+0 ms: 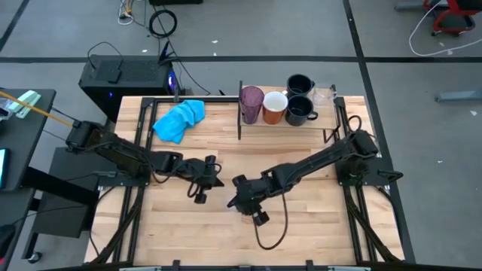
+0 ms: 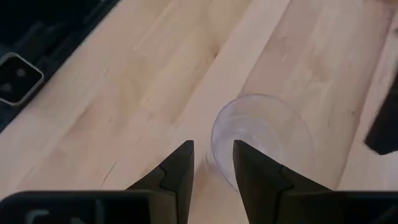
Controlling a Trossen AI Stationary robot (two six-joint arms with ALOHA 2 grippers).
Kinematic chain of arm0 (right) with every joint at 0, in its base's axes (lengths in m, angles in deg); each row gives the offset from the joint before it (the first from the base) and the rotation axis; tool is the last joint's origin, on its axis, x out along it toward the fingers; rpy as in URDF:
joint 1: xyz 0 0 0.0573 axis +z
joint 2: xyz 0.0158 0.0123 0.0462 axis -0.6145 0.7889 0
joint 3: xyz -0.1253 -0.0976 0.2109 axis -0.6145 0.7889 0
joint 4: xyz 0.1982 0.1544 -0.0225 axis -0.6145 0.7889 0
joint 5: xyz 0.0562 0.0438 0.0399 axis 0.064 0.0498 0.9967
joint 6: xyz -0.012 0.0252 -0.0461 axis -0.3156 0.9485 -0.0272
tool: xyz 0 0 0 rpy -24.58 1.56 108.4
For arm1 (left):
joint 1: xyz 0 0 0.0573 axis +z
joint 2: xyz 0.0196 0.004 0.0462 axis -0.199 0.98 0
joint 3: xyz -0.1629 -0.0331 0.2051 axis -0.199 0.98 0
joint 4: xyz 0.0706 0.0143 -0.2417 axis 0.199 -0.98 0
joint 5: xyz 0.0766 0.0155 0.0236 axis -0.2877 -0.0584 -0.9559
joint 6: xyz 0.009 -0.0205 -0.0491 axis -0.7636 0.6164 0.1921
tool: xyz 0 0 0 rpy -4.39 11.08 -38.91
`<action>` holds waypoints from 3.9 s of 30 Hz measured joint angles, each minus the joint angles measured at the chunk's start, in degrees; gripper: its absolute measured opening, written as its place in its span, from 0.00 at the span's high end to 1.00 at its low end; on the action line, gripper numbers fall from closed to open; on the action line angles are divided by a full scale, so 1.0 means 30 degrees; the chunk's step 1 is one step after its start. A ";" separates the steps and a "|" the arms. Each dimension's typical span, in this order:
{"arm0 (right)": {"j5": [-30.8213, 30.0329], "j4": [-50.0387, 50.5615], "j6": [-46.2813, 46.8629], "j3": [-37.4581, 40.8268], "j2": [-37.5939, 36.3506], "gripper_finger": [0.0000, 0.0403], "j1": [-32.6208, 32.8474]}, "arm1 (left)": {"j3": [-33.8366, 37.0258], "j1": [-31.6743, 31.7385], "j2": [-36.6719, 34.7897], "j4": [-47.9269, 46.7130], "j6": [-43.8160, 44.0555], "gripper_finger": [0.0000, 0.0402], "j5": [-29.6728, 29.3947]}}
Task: Stack small to large cups/mugs on shelf
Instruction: Put the transparent mug on the shelf
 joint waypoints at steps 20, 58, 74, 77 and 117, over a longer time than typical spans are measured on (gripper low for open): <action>-0.0875 0.3714 -0.2130 -0.3283 0.2727 0.71 -0.0010 | -0.0893 0.0099 -0.0007 -0.3464 0.0142 0.97 0.0006; -0.2807 1.2599 0.4126 -0.3254 -0.4997 0.99 -0.1056 | -0.0893 0.0092 -0.3038 -0.6161 0.0390 0.97 -0.0001; -0.4785 2.1253 1.0057 -0.3261 -0.8798 0.98 -0.4264 | -0.0893 0.0099 -0.3038 -0.6447 0.0397 0.97 -0.0008; -0.5202 2.1828 1.0262 -0.3124 -0.8912 0.98 -0.4980 | -0.0893 0.0099 -0.3038 -0.6555 0.0508 0.97 -0.0008; -0.7138 1.9005 0.6303 0.3533 -1.5036 0.98 -1.3813 | -0.0893 0.0099 -0.3038 -0.6859 0.0542 0.95 -0.0008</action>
